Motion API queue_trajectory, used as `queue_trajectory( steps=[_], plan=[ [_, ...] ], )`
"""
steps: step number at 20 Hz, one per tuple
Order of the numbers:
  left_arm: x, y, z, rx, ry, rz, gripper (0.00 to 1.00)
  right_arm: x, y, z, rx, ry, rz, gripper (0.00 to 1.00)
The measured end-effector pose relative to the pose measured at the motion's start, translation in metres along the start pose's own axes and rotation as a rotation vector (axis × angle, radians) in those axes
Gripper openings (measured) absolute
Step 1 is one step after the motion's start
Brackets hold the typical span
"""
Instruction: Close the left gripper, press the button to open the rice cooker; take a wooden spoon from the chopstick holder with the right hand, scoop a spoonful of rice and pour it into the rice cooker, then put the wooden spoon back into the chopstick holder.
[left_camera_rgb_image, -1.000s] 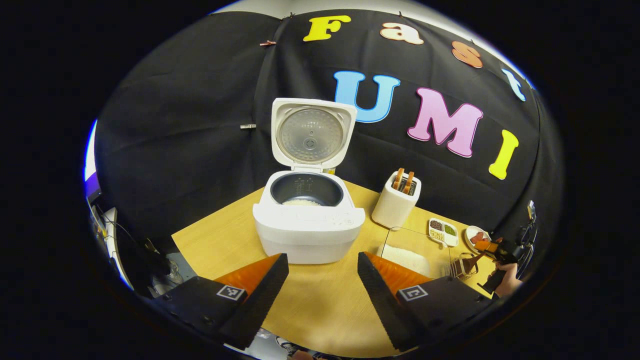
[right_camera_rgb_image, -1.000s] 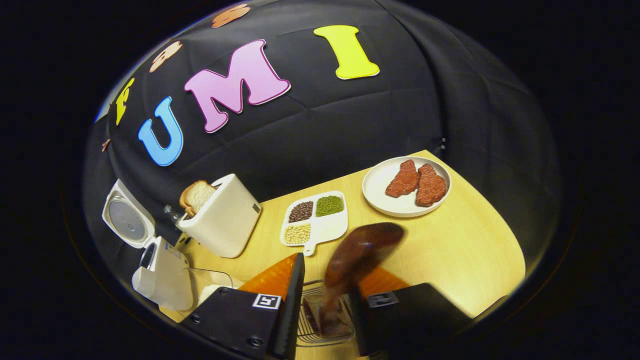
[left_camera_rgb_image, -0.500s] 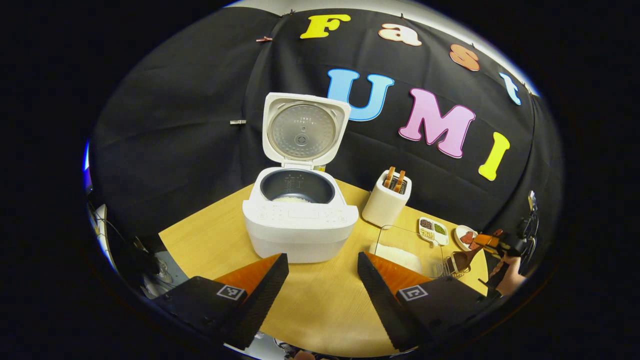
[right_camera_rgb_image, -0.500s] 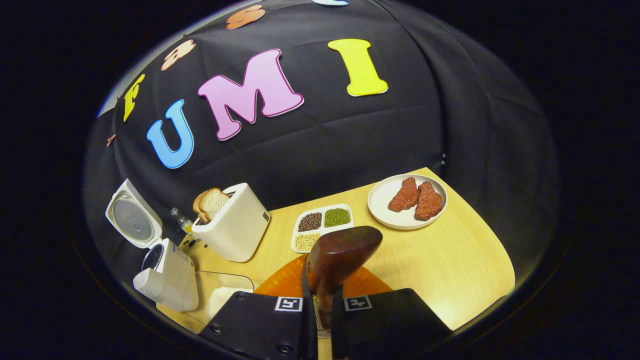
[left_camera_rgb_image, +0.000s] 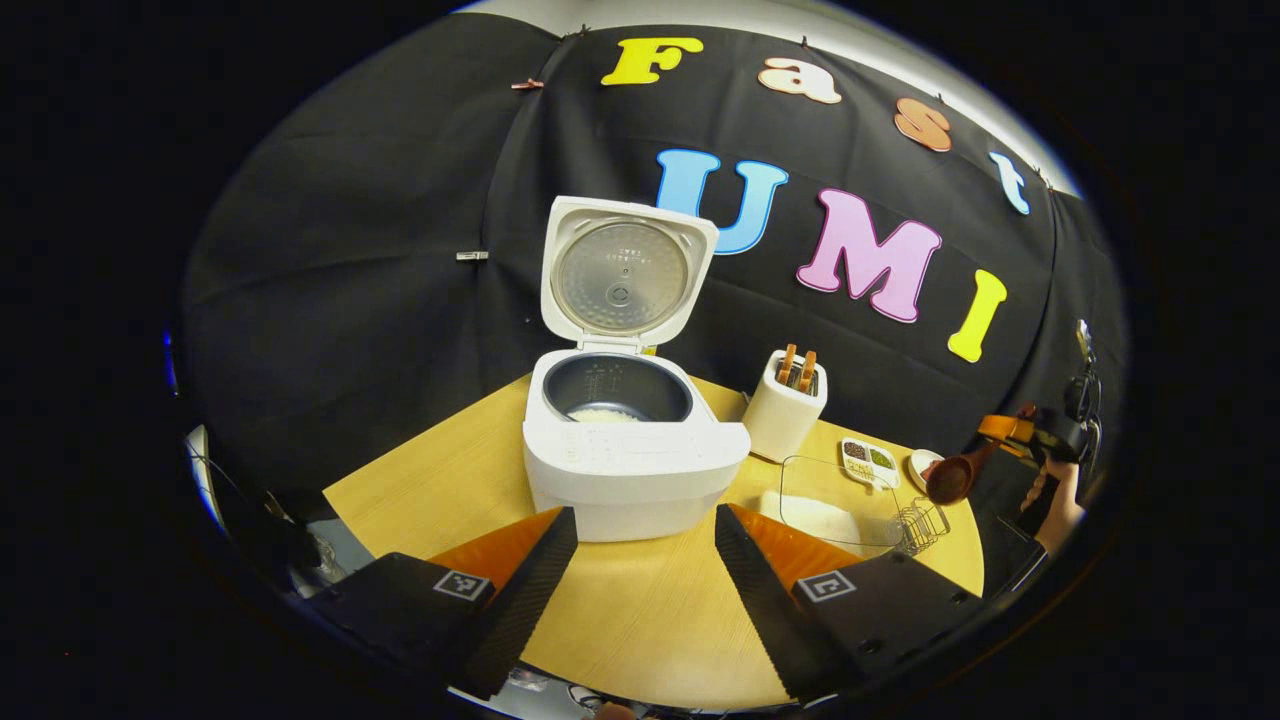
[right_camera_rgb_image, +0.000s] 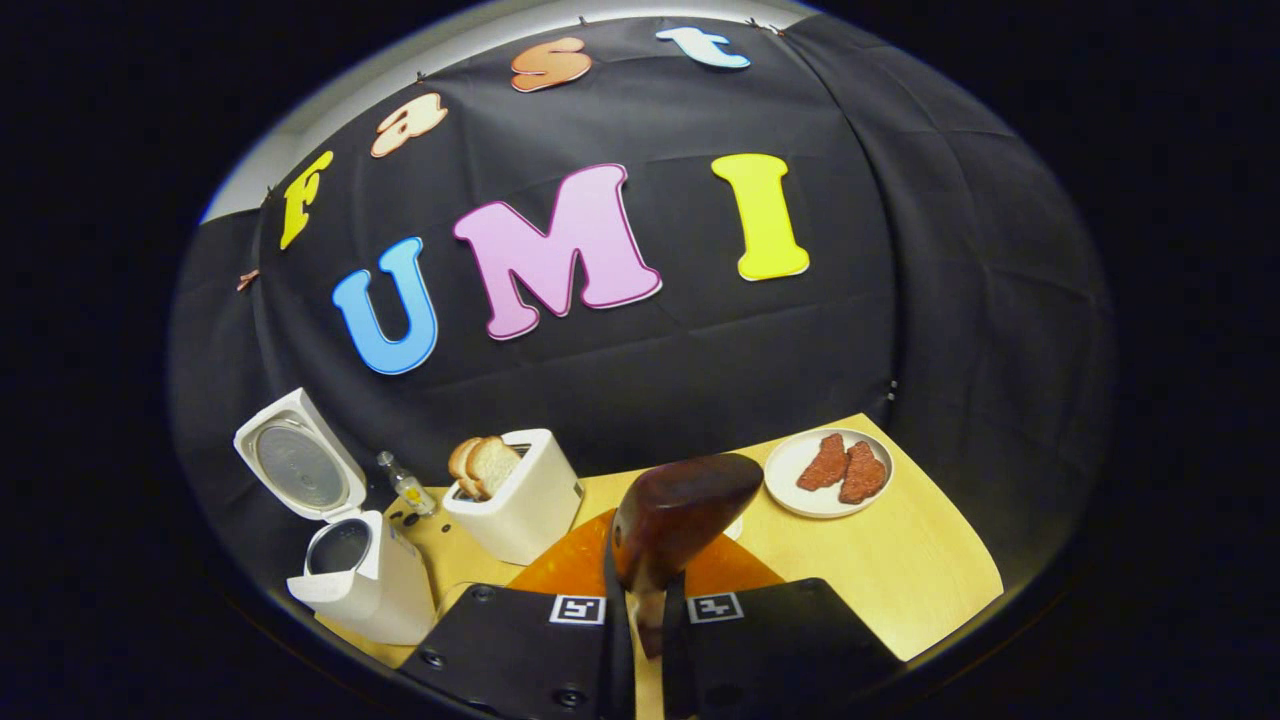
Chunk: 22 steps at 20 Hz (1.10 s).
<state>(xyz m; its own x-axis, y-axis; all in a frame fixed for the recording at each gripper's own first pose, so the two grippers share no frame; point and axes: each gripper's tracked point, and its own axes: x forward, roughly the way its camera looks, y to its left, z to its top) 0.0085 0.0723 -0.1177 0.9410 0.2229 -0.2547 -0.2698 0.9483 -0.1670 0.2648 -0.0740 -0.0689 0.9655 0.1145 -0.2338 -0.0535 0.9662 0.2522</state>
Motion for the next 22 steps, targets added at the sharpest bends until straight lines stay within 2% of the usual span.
queue_trajectory(
  steps=[7, 13, 18, 22],
  plan=[
    [0.007, 0.027, -0.017, 0.017, 0.056, -0.036, 0.96, 0.008, 0.071, -0.033, -0.057, 0.014, 0.069, 0.15],
    [0.027, 0.045, -0.039, 0.033, 0.118, -0.05, 0.96, 0.034, 0.082, -0.103, -0.163, 0.063, 0.02, 0.15],
    [0.04, 0.056, -0.07, -0.021, 0.178, -0.061, 0.96, 0.054, 0.078, -0.139, -0.337, 0.041, -0.03, 0.15],
    [0.039, 0.067, -0.075, -0.042, 0.188, -0.048, 0.97, 0.058, 0.095, -0.164, -0.389, 0.038, -0.045, 0.16]
  ],
)
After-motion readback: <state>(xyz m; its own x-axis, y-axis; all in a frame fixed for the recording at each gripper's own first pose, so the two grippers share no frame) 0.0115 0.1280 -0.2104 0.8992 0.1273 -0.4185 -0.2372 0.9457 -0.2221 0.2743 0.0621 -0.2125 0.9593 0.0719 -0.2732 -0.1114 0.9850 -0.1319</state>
